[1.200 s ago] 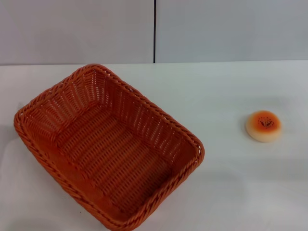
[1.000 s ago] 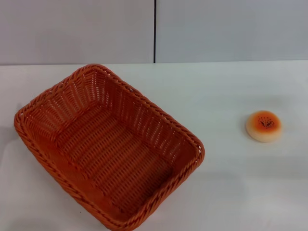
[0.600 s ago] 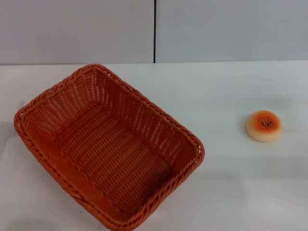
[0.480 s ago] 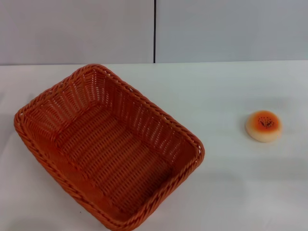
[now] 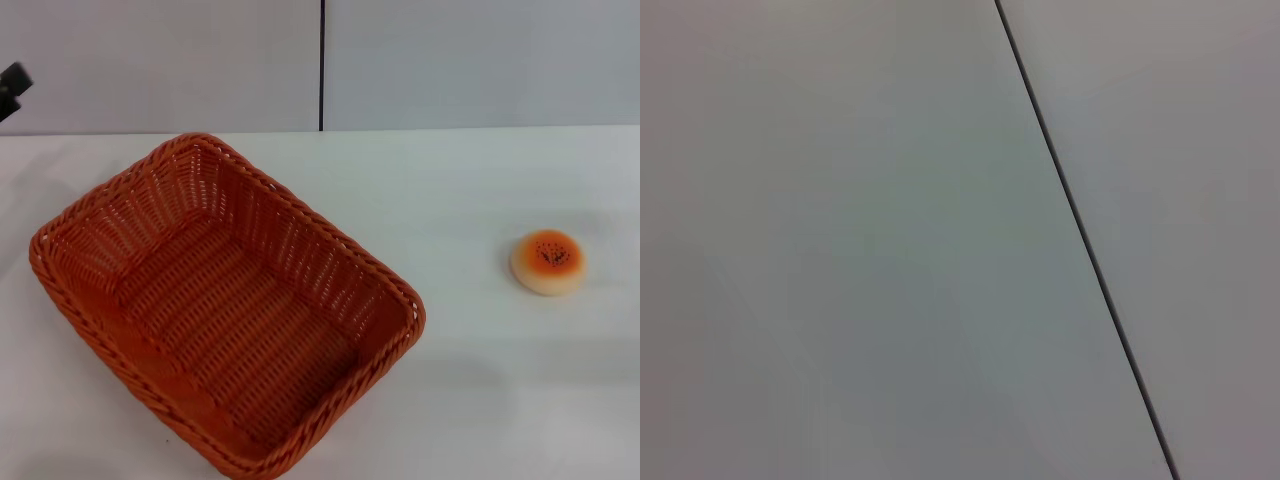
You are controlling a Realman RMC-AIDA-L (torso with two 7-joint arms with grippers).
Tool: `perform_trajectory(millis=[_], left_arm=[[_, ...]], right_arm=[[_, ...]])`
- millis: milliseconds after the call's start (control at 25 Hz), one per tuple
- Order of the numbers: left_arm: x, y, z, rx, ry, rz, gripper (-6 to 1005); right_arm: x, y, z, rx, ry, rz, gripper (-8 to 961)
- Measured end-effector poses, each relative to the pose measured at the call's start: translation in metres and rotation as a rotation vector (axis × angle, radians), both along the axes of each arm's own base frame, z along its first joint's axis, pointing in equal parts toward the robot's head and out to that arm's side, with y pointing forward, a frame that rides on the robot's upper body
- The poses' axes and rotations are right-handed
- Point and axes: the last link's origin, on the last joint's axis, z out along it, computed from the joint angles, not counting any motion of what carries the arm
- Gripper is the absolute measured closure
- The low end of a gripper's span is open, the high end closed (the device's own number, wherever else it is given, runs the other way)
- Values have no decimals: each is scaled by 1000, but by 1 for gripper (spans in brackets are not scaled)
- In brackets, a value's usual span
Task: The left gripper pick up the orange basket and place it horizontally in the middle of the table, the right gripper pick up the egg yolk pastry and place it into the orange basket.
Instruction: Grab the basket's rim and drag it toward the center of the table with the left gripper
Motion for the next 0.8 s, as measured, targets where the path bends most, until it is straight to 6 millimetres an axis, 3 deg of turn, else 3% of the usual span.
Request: perform_trajectory(millis=[360,800], left_arm=[[58,23,35,-257,296,-72,185],[92,36,10,-519,666,40,185]], right_arm=[[0,-2,-2,-1,7,0,371],[-3,0,-6,-10,26,4,372]])
